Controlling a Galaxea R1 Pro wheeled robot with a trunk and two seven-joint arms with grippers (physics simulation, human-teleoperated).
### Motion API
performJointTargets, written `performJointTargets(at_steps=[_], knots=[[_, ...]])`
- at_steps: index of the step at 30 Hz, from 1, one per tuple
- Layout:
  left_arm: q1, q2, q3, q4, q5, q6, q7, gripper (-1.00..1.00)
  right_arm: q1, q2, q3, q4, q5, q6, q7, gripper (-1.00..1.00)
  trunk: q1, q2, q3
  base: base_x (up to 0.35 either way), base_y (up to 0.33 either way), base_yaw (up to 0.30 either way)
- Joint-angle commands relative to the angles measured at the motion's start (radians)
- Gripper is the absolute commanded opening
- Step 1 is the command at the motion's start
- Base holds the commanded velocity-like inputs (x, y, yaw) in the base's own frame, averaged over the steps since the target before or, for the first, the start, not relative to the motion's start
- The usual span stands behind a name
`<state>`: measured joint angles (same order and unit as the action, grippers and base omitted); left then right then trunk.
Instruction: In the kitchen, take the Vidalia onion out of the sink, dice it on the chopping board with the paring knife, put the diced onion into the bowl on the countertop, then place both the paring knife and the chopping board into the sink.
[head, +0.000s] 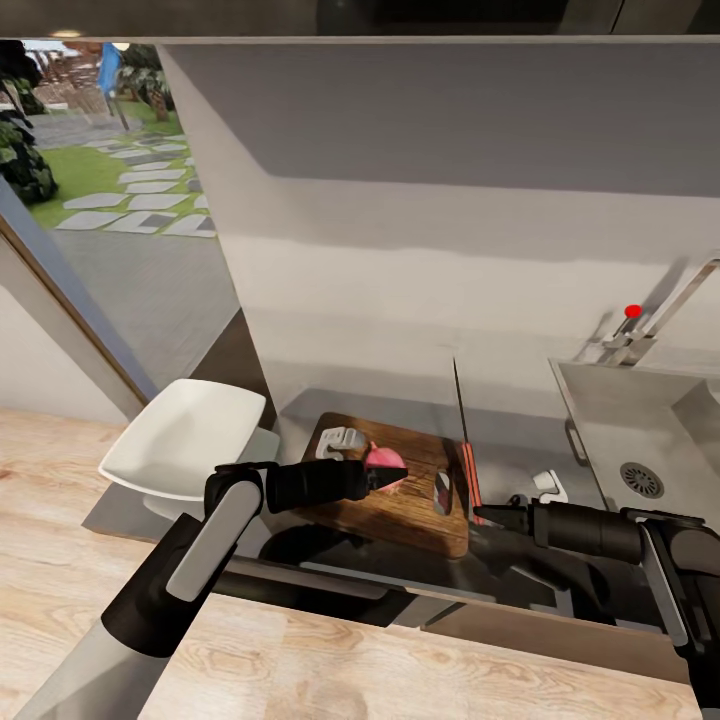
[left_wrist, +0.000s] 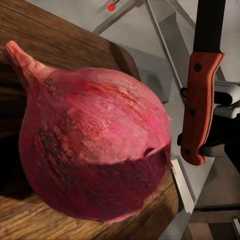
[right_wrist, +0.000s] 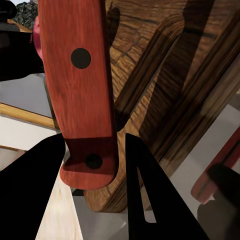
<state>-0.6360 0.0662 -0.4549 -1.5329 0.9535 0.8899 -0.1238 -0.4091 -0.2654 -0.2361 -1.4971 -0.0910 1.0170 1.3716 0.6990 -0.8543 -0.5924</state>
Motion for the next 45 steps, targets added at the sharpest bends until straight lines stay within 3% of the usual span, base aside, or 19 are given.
performJointTargets(at_steps=[1,15,45], knots=[[-0.001,0.001,0.0,0.0,-0.016,0.001,-0.005,1.0,-0.001,0.0,0.0,0.0,-0.003,0.008,0.001,-1.0,0.0,-0.001,-0.001,0.0,0.0,0.0],[-0.001,0.003,0.003,-0.001,-0.016,0.003,-0.005,1.0,-0.001,0.0,0.0,0.0,-0.004,0.008,0.001,-1.0,0.0,-0.001,0.001,0.0,0.0,0.0],[-0.001,0.004,0.005,-0.003,-0.016,0.003,-0.005,1.0,-0.001,0.0,0.0,0.0,-0.004,0.008,0.001,-1.0,0.0,-0.001,0.049,0.0,0.0,0.0]])
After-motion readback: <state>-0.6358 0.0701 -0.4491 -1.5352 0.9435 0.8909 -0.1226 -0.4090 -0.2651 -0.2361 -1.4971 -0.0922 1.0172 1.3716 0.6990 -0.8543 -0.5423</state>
